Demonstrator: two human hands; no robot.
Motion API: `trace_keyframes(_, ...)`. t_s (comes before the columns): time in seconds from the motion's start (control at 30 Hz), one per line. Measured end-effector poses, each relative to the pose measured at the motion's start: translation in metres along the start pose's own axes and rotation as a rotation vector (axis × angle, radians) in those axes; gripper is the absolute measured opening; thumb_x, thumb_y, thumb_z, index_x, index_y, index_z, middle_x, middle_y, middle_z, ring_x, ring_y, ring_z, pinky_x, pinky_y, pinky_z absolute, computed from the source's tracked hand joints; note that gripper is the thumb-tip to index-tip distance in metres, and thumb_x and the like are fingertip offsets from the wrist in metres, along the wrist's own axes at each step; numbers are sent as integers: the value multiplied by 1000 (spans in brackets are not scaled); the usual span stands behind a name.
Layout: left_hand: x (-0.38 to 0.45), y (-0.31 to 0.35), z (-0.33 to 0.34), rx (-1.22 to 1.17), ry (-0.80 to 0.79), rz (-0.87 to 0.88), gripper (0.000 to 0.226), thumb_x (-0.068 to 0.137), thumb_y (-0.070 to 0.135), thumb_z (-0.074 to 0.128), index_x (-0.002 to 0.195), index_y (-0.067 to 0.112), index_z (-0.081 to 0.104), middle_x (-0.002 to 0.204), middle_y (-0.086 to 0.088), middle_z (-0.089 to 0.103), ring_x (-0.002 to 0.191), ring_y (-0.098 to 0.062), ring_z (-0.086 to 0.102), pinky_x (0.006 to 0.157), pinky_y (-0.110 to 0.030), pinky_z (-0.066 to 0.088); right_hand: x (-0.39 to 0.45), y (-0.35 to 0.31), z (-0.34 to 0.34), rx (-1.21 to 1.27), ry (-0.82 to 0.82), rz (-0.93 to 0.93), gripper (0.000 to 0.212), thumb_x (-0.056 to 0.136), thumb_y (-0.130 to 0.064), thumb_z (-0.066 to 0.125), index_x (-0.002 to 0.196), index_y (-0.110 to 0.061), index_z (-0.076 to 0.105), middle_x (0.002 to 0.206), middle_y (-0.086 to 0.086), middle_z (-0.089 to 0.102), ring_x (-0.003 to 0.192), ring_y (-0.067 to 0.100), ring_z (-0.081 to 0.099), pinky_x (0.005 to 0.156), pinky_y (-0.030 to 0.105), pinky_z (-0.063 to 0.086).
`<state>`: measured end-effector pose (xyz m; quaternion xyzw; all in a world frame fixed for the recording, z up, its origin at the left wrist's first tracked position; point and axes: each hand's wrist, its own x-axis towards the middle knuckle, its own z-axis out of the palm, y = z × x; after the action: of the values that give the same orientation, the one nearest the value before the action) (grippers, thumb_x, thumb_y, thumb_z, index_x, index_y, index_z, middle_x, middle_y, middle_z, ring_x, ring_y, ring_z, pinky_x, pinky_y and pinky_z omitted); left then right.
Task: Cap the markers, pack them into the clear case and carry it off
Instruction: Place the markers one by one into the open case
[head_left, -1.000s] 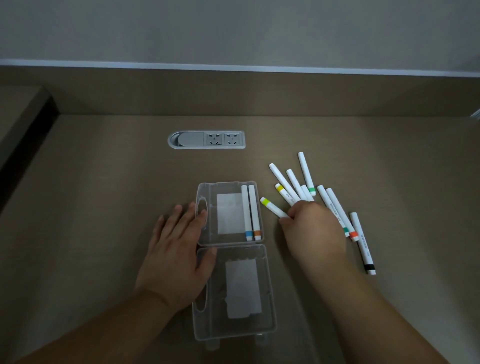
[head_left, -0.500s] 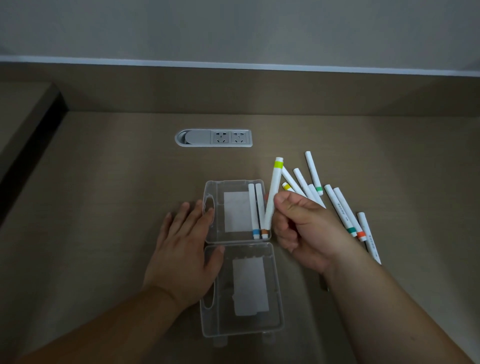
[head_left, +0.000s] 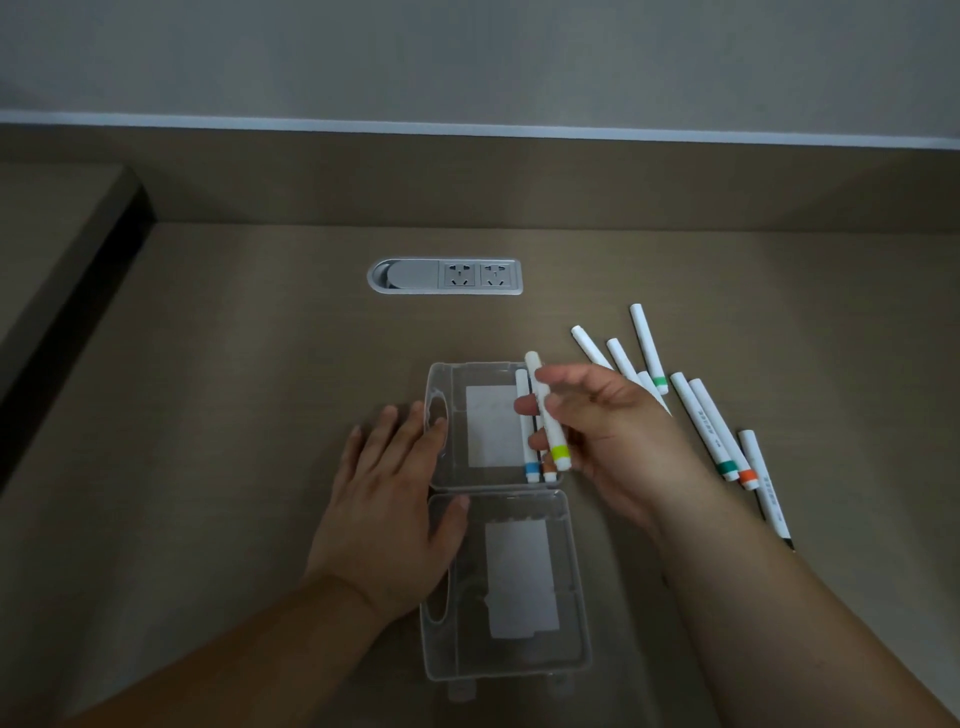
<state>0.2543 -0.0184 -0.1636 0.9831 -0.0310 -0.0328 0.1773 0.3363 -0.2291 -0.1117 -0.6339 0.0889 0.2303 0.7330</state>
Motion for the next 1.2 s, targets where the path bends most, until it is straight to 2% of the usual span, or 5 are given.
trace_keyframes(0.17, 1, 0, 1, 9, 16, -1, 75, 88, 60, 27, 156, 29, 19, 165, 7, 13, 153, -12, -2, 124, -45, 6, 14, 4, 21, -664, 282, -109, 25, 80, -23, 79, 101, -23, 65, 81, -4, 70, 71, 15, 69, 69, 34, 60)
trace_keyframes(0.37, 0, 1, -2, 12, 0, -1, 76, 90, 65, 21, 157, 31, 11, 166, 8, 5, 152, -12, -8, 125, -45, 3, 18, 10, 40, -1042, 351, -175, 18, 85, -34, 73, 95, -22, 64, 79, -7, 61, 71, 11, 60, 63, 23, 49)
trace_keyframes(0.53, 1, 1, -2, 17, -3, -2, 77, 89, 64, 22, 157, 31, 9, 166, 7, 6, 152, -12, -8, 124, -45, 3, 22, 11, 41, -1163, 280, -84, 22, 92, -35, 65, 93, -13, 64, 85, 6, 68, 83, 25, 66, 76, 34, 55)
trace_keyframes(0.7, 1, 1, -2, 18, 2, -2, 76, 88, 61, 25, 156, 30, 14, 166, 7, 10, 153, -13, -5, 124, -46, 5, 18, 24, 42, -1112, 399, -219, 24, 89, -38, 68, 77, -19, 59, 66, 0, 62, 65, 22, 59, 63, 35, 52)
trace_keyframes(1.2, 0, 0, 0, 11, 12, 18, 75, 89, 60, 30, 156, 27, 21, 165, 4, 14, 153, -16, 0, 124, -47, 7, 30, 35, 60, -1320, 337, -148, 20, 100, -33, 52, 110, -17, 56, 89, -2, 60, 88, 20, 63, 66, 31, 41)
